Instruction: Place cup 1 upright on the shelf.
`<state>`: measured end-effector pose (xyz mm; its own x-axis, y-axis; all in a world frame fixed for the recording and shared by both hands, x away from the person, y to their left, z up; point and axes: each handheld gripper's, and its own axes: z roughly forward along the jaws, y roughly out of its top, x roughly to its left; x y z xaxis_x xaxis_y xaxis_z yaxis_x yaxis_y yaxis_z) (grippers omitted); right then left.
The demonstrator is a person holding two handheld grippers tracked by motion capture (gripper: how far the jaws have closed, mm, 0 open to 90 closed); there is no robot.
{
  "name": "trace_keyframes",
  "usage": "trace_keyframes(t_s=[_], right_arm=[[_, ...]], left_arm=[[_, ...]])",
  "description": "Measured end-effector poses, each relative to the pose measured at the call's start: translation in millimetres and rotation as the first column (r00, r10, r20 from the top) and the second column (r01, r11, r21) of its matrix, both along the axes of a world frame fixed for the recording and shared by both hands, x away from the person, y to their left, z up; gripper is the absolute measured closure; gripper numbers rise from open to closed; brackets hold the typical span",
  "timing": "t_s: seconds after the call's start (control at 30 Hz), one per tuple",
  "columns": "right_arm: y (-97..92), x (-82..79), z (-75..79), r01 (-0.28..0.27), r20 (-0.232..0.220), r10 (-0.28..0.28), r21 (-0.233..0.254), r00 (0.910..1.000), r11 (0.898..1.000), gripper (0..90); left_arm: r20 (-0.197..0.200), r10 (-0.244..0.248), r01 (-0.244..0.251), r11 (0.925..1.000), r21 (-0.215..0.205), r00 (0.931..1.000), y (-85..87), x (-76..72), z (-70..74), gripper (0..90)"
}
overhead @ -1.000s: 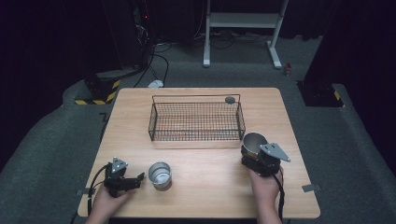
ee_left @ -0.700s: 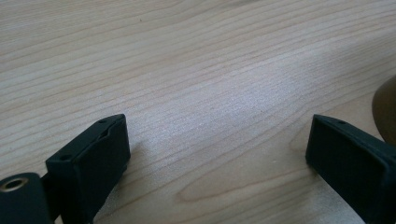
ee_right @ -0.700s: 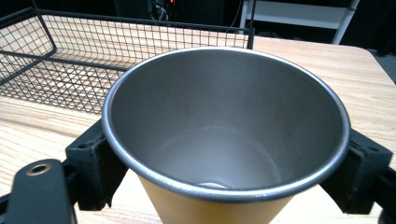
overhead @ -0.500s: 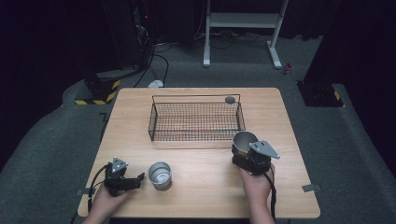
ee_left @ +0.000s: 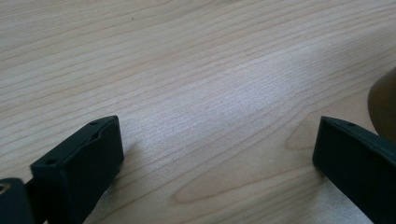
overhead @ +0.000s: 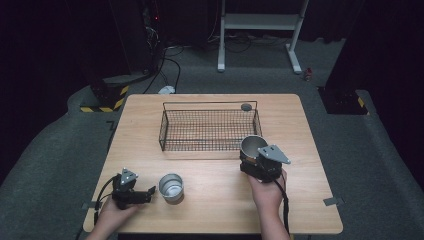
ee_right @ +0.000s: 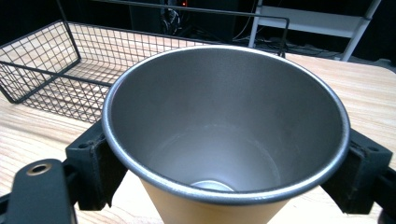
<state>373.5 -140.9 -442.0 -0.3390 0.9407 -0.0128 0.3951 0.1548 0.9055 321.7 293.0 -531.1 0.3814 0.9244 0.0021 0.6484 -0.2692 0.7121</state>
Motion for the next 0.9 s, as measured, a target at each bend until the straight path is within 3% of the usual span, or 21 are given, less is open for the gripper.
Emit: trace_keyframes(t_s=[0.9], right_arm=[[13.8, 14.2, 20.6, -0.042, 0.028, 0.042, 0.019, 0.9987, 0.999, 13.7]], left_arm=[[0.001, -0.002, 0.002, 1.0, 0.005, 1.0, 0.1, 0.2, 0.0, 0.7]])
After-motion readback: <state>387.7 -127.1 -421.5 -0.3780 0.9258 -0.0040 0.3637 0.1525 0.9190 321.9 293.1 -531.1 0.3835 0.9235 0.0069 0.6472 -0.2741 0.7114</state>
